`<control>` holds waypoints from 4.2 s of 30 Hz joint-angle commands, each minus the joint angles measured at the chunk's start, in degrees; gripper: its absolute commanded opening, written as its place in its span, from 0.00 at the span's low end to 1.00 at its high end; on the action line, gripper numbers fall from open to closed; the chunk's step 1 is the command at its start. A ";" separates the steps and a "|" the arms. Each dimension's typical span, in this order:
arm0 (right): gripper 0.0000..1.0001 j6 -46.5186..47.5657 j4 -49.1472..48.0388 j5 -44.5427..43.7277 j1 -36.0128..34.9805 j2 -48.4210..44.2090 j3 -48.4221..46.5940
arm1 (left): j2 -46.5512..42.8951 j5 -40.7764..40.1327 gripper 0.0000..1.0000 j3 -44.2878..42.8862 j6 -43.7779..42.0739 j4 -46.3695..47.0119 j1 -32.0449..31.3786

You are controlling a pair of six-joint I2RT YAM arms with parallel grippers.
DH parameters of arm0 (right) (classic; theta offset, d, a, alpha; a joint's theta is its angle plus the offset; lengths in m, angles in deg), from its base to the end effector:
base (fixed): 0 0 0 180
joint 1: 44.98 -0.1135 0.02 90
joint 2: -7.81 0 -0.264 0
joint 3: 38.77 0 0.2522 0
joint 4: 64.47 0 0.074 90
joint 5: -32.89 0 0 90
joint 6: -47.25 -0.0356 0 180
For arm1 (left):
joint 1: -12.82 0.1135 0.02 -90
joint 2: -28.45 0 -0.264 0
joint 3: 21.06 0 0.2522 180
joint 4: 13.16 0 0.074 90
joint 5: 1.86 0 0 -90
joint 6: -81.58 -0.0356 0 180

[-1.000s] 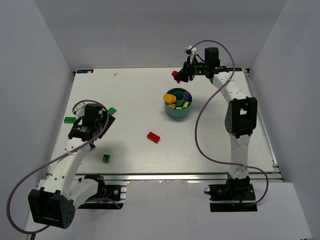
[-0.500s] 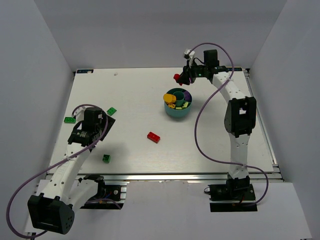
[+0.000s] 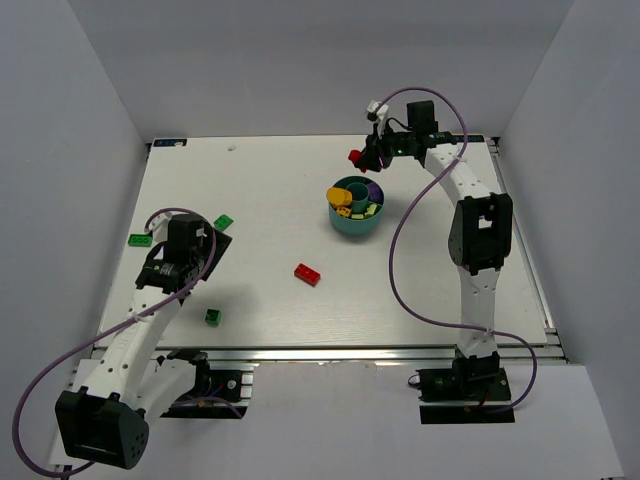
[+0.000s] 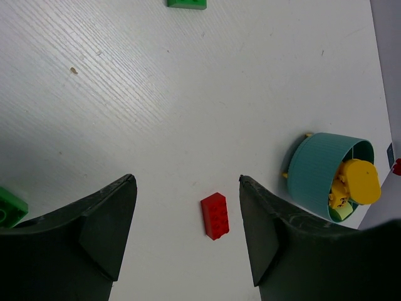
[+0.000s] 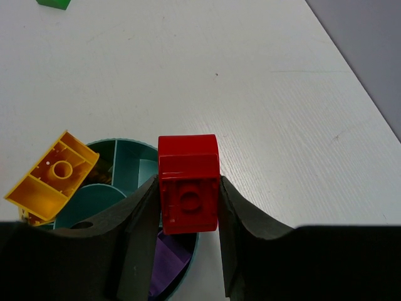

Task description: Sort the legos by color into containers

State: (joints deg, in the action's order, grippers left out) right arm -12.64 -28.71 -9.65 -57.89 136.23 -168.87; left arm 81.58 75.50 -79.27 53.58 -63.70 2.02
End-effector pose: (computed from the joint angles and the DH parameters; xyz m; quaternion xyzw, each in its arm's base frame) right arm 0.4984 0.1412 0.2728 -0.4720 0.6831 0.2873 0.4775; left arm 0.1872 -0.0278 0.2695 -0.4350 0.8115 -0.1415 0.3636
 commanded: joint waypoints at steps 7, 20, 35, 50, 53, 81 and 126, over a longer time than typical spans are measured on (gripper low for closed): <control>0.00 2.76 1.47 -0.88 -0.01 -1.33 -0.47 | -0.92 0.69 0.76 0.76 0.05 1.79 0.26; 0.00 12.08 7.97 -5.63 -0.01 -2.30 -1.00 | -0.56 1.39 0.76 1.99 -0.30 3.37 0.26; 0.00 11.99 7.97 -6.15 0.07 -2.12 -1.44 | -0.12 1.75 0.76 2.52 -0.56 3.99 0.35; 0.00 1.54 -1.69 0.96 0.78 -0.54 -2.05 | -1.27 1.75 0.77 2.53 -0.47 2.24 0.35; 0.00 -0.13 -2.93 2.19 0.86 0.07 -2.14 | -0.22 1.57 0.77 1.21 -0.91 1.71 0.35; 0.07 -3.30 -3.81 6.94 -0.36 3.06 1.63 | 2.25 2.10 0.77 0.33 -1.62 1.88 0.35; 0.79 1.94 -4.79 0.44 -2.11 -12.05 4.89 | -1.17 1.40 0.08 1.29 -0.91 -0.40 0.26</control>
State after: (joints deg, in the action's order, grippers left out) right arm -16.42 -35.20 -7.99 -58.79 129.24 -164.17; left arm 82.63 77.38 -76.97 52.68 -62.98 2.02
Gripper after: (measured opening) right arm 0.784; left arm 0.107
